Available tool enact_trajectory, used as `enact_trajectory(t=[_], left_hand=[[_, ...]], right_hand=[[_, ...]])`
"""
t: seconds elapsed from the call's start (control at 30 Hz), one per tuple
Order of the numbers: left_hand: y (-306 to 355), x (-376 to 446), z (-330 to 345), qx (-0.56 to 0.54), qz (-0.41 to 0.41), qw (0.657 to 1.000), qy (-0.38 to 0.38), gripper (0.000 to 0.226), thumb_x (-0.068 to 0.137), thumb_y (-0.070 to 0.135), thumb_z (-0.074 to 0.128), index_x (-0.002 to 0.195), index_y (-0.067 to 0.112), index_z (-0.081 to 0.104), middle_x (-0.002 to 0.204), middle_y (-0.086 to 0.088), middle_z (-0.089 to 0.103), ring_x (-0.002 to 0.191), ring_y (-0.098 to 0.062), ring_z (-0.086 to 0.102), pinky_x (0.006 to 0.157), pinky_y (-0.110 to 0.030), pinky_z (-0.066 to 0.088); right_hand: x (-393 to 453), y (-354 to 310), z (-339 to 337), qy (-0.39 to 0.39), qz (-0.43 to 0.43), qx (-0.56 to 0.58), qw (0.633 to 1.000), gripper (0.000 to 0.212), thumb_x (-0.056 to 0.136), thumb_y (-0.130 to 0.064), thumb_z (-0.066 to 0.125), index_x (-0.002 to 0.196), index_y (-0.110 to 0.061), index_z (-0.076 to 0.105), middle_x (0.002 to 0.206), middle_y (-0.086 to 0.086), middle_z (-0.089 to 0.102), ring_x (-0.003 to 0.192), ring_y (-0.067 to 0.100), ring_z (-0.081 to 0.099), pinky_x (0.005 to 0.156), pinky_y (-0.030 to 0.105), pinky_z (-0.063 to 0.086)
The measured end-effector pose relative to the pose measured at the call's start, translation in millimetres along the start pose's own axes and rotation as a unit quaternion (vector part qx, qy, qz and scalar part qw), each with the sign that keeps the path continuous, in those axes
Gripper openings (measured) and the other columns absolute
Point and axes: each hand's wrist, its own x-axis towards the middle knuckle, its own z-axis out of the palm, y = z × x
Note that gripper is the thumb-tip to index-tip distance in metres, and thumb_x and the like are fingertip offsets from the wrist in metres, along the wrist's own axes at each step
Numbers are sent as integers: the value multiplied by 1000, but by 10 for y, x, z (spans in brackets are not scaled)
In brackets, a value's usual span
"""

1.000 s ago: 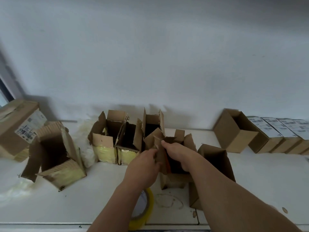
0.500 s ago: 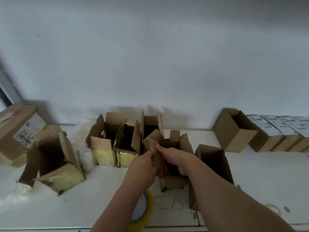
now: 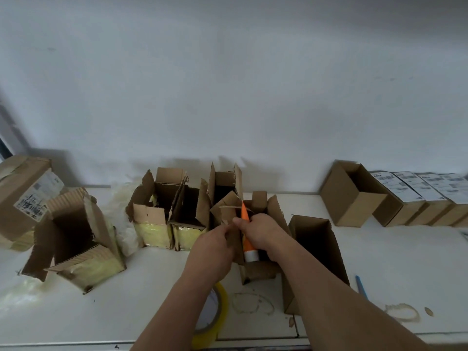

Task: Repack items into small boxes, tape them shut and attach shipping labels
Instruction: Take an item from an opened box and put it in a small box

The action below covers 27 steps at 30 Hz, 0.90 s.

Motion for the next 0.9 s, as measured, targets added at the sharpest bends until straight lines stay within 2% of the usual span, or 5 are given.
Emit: enact_trajectory(t=[0.4,0.53,0.6,0.73,0.9], left_hand=[[85,-50,11,77,-8,997,28,39,97,27,51,136,21,50,114,-2,58,95,-16,57,78,-30,50],[267,-106,94,161,71,967,186,34,95,40,51,124,23,58,126,-2,51,112,-20,50,91,-32,47],[494,-161,187,82,139,963,217,38,95,38,54,128,19,59,130,-1,51,116,-20,49,95,-32,45],[854,-299,466,-31,155,984,84,47,97,51,44,139,29,47,111,12,52,95,-3,52,81,-20,42],[900,-292,640,-10,113,993,-42,59,94,57,50,147,38,33,87,11,55,80,-5,55,69,-21,45]], right_hand=[[-764,34,-696,170,-115,7,979,30,100,-51,40,86,-27,52,90,-2,60,82,11,58,70,26,46],[-1020,297,-941,235,-101,24,967,31,100,-49,42,77,-28,47,84,-4,57,74,8,57,62,19,43],[-1060,447,-971,243,-89,26,965,30,100,-47,42,77,-29,45,85,-4,56,73,7,56,63,18,42],[-1027,681,-946,240,-66,-14,969,28,100,-50,40,93,-25,51,89,-5,57,78,5,55,66,19,43],[-1019,830,-1004,252,-43,-47,966,31,98,-52,44,103,-23,54,91,-7,57,81,6,55,69,19,40]])
